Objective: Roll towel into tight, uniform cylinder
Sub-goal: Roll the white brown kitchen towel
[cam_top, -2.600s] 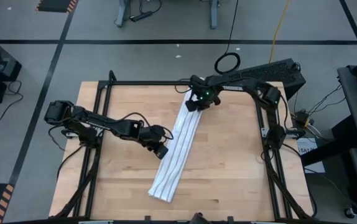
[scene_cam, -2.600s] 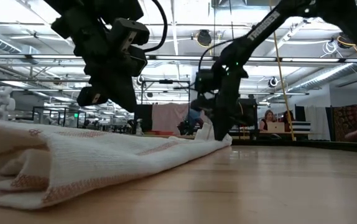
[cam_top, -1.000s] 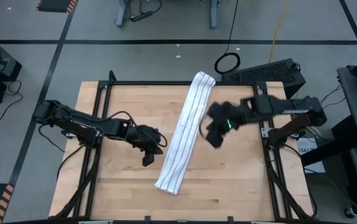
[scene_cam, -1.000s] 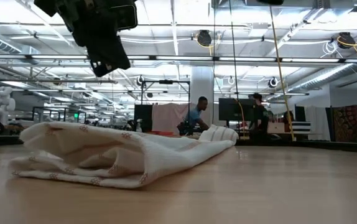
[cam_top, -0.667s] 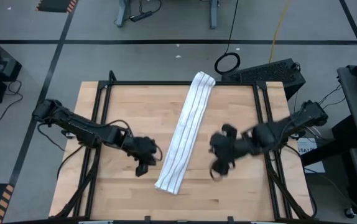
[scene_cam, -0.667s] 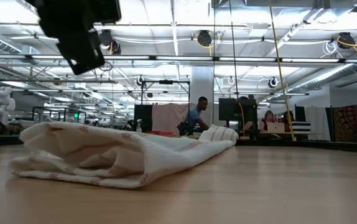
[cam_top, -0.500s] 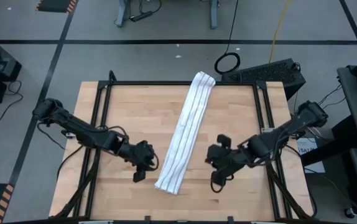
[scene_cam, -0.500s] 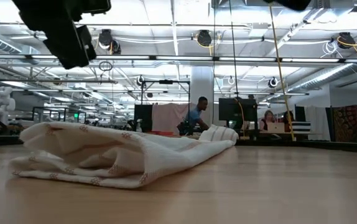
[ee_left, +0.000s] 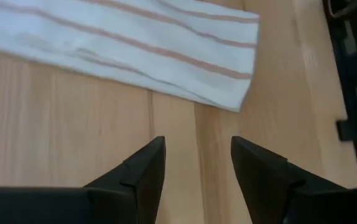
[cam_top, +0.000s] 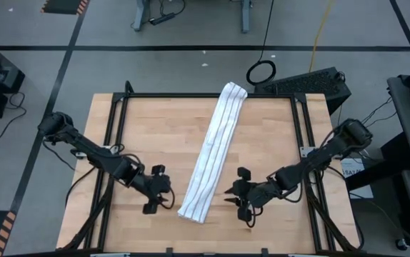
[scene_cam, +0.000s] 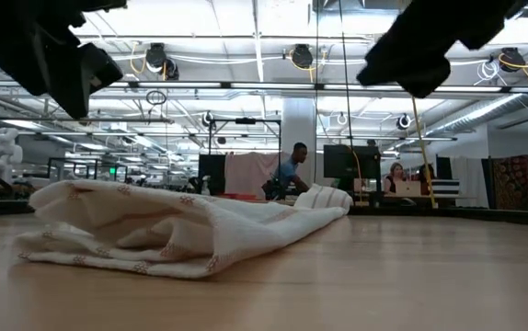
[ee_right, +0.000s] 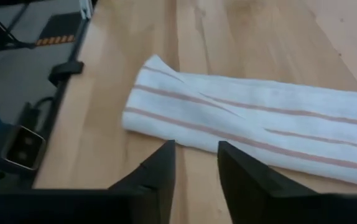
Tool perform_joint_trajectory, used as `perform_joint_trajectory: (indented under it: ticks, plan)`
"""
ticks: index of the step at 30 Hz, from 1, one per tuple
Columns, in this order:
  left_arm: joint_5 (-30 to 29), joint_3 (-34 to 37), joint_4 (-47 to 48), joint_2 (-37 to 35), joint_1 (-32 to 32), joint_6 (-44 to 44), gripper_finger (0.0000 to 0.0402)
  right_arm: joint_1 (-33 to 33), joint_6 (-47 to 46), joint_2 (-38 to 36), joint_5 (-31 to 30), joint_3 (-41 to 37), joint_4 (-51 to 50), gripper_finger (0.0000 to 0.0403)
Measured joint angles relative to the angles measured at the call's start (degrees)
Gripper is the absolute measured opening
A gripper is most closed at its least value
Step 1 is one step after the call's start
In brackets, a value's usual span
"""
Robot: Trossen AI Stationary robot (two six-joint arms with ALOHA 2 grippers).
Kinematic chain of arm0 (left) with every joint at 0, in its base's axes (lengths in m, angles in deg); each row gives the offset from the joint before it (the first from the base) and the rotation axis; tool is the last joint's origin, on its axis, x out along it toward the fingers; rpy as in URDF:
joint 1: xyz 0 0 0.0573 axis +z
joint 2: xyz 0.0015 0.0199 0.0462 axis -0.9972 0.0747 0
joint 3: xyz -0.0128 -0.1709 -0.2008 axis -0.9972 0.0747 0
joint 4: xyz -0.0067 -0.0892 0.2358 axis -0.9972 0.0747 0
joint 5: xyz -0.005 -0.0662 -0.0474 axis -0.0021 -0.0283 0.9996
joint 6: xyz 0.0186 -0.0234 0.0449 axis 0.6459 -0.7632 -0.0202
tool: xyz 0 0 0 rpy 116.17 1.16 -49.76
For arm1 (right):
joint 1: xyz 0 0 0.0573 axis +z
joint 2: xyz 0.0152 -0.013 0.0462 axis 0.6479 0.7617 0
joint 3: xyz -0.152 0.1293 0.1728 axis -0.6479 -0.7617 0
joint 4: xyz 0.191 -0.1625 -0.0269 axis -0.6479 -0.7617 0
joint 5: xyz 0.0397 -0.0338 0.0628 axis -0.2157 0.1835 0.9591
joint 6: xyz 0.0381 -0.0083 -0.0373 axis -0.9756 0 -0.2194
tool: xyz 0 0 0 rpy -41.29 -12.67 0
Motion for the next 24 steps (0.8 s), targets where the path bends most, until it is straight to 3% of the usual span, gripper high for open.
perform_joint_trajectory:
  ticks: [12, 18, 24]
  plan:
    - [-5.91, 0.00, -1.81, 0.02, -0.22, 18.94, 0.0190, -0.55, 4.81, 2.93, -9.04, 0.08, 4.77, 0.0181]
    - [-7.77, 0.20, -5.99, 0.42, -1.73, 21.57, 0.0190, 0.04, 12.99, 7.76, -8.91, 0.19, 17.49, 0.0181]
    - [-10.03, 3.08, -15.25, 3.65, -7.48, 21.13, 0.0190, 1.03, 16.18, 15.61, -7.29, 0.24, 25.20, 0.0178]
